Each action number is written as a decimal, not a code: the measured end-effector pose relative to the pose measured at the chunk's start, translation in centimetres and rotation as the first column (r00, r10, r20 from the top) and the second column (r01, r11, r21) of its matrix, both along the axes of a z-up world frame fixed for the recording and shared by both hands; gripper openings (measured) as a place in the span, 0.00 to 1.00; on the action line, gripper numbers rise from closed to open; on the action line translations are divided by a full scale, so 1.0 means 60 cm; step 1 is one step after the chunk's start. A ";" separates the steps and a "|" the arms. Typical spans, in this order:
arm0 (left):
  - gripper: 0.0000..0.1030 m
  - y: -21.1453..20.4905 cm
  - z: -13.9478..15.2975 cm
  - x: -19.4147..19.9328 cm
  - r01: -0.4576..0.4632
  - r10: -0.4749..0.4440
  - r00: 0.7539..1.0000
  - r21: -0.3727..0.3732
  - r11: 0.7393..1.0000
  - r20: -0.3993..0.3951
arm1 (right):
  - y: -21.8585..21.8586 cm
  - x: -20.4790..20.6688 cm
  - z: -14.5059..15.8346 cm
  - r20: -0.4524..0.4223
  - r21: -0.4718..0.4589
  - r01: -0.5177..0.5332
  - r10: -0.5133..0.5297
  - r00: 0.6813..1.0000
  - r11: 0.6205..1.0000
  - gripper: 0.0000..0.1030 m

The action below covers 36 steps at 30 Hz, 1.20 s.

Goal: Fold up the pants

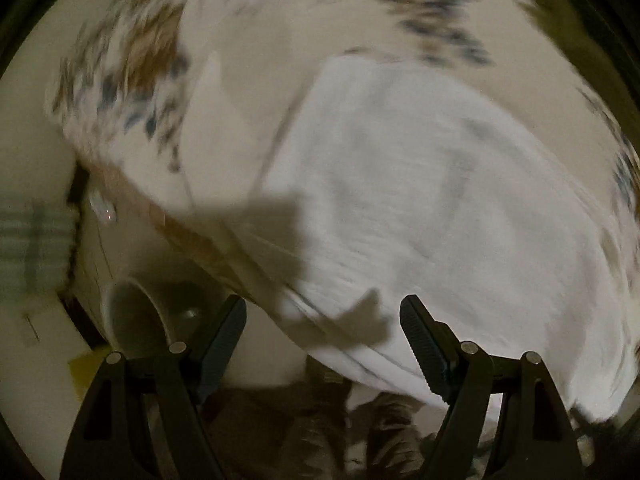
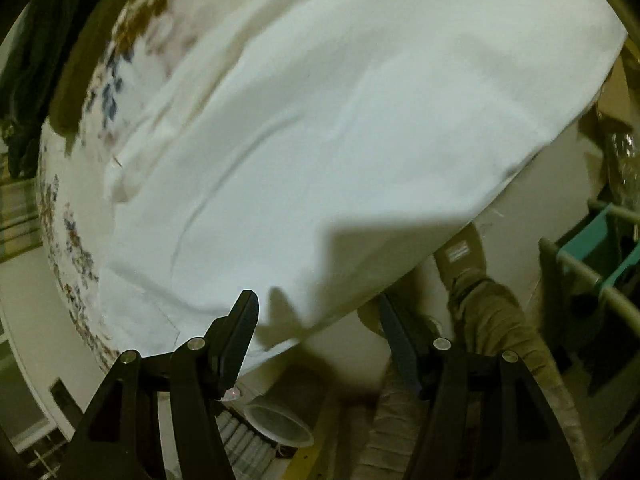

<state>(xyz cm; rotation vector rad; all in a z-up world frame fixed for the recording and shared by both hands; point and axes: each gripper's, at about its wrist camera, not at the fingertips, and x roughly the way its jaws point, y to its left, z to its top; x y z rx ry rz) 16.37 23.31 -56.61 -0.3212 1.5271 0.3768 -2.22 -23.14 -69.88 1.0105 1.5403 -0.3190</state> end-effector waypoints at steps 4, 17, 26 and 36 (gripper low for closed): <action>0.45 0.054 -0.052 0.008 -0.111 0.117 0.993 -0.171 0.979 0.026 | 0.015 -0.008 -0.017 -0.011 -0.021 0.084 -0.084 0.996 0.996 0.11; 0.23 0.076 -0.025 -0.023 -0.098 0.119 0.989 -0.223 0.970 0.084 | 0.012 0.005 0.054 0.037 -0.180 -0.054 0.061 0.997 0.982 0.03; 0.76 0.019 0.053 -0.007 0.047 -0.039 0.995 -0.089 0.995 0.097 | 0.016 0.069 0.072 0.003 -0.151 -0.267 0.270 0.963 0.952 0.56; 0.87 -0.143 0.070 0.138 0.290 -0.303 0.931 0.094 0.952 0.204 | 0.125 0.351 0.112 0.075 -0.349 -0.701 0.764 0.641 0.622 0.56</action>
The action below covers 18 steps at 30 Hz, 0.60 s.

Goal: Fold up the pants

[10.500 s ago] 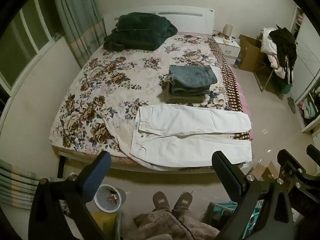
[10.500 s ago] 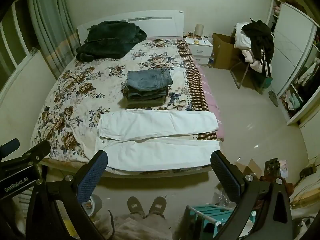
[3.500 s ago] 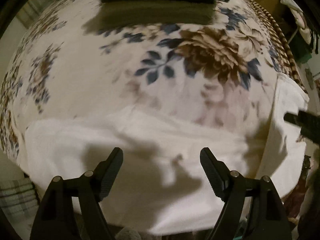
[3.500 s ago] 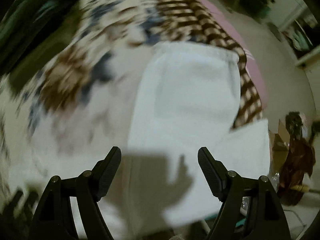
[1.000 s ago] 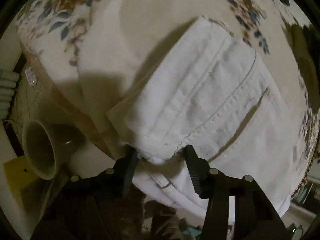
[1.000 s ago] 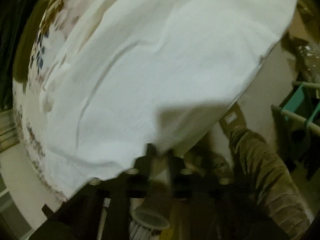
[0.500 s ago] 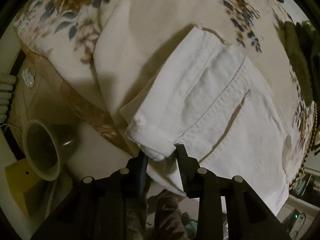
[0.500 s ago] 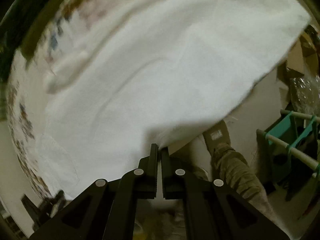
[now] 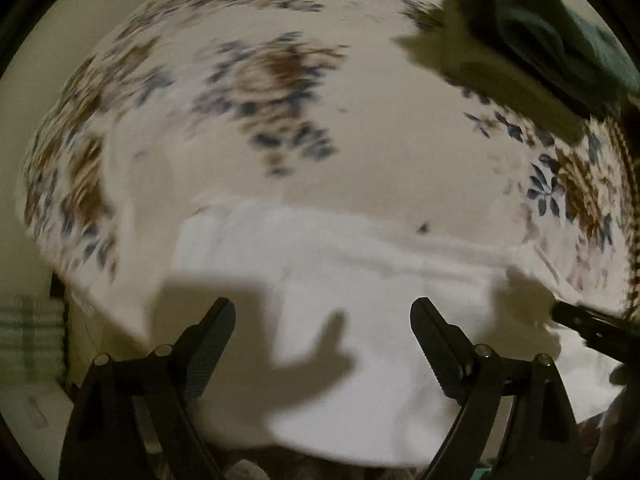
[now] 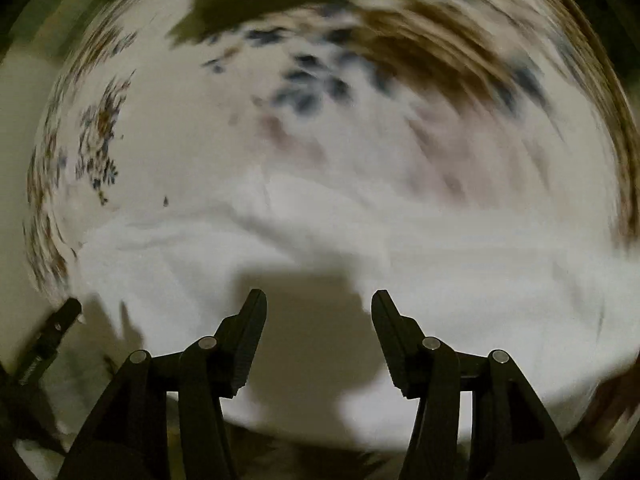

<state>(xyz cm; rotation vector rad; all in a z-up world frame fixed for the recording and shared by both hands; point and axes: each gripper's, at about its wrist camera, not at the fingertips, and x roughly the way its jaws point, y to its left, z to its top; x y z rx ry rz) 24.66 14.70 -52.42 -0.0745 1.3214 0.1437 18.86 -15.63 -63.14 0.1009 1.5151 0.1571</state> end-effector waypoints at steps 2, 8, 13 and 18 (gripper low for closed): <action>0.87 -0.037 -0.003 0.016 0.041 -0.041 0.999 0.004 0.999 -0.010 | 0.026 0.044 -0.036 -0.062 -0.027 -0.164 0.162 0.985 0.986 0.56; 0.87 -0.077 -0.026 0.050 0.095 -0.095 0.995 -0.003 0.995 -0.038 | -0.001 0.094 -0.047 -0.078 -0.048 -0.237 0.233 0.969 0.970 0.05; 0.87 -0.102 -0.025 0.051 0.103 -0.107 0.992 -0.054 0.993 -0.069 | -0.046 0.103 -0.049 -0.120 0.025 -0.187 0.189 0.975 0.982 0.20; 0.87 -0.157 -0.028 0.065 0.152 -0.159 0.985 -0.091 0.984 -0.066 | -0.143 0.072 -0.038 -0.126 0.066 -0.111 0.119 0.985 0.992 0.46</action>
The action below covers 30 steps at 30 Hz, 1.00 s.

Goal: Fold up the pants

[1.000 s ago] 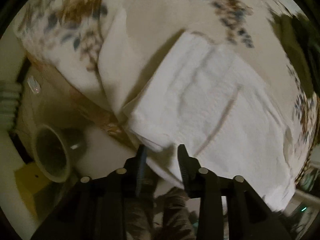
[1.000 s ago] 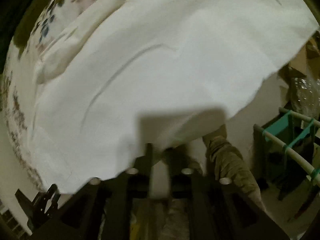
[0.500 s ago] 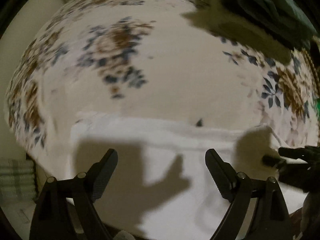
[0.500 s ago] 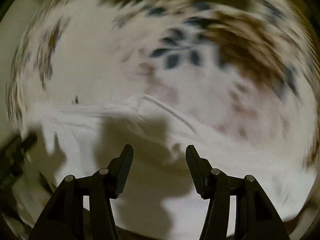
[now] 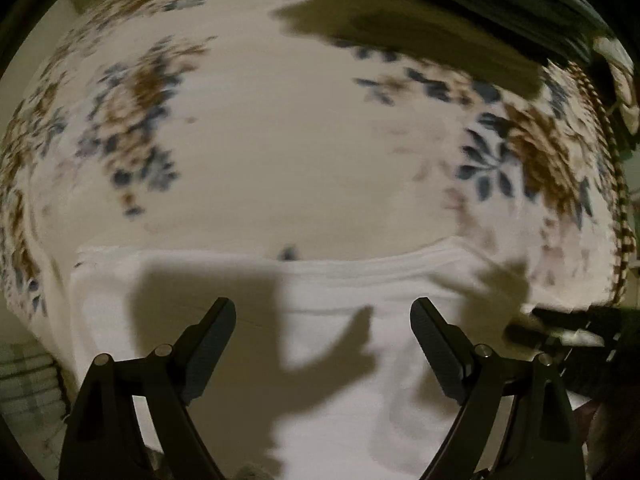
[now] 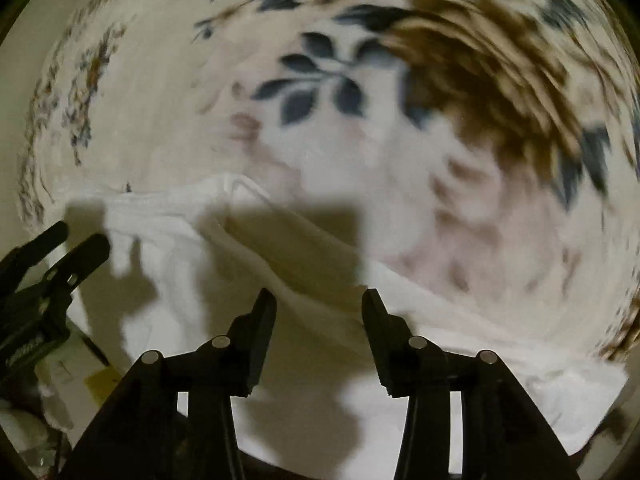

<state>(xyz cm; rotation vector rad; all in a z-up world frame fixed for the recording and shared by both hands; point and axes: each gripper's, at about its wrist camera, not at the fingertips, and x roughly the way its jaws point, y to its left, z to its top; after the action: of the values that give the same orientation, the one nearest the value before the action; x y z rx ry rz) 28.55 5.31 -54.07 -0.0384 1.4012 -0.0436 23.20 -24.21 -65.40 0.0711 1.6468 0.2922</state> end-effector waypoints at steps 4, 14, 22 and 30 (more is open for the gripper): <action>0.87 -0.045 -0.042 0.033 0.040 -0.039 0.999 0.040 0.998 -0.033 | -0.041 -0.013 -0.020 0.031 -0.076 -0.001 0.004 1.000 0.997 0.20; 0.88 -0.051 -0.057 0.056 0.033 -0.028 0.996 0.066 0.997 -0.079 | -0.202 -0.027 -0.025 -0.016 0.123 0.341 -0.341 0.940 0.932 0.25; 0.88 -0.169 0.002 -0.050 0.098 -0.108 0.985 -0.075 0.992 -0.135 | -0.487 -0.278 0.072 0.012 0.209 0.783 -0.802 0.597 0.586 0.72; 0.88 -0.391 -0.076 -0.149 0.217 -0.241 0.940 -0.122 0.968 -0.240 | -0.766 -0.554 -0.011 -0.012 0.194 0.976 -0.995 0.104 0.100 0.72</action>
<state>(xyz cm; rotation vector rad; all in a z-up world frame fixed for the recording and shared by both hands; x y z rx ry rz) 19.59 -18.16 -58.65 0.0439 1.6534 -0.3084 -10.02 -70.17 -66.09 1.2710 1.0748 -0.6726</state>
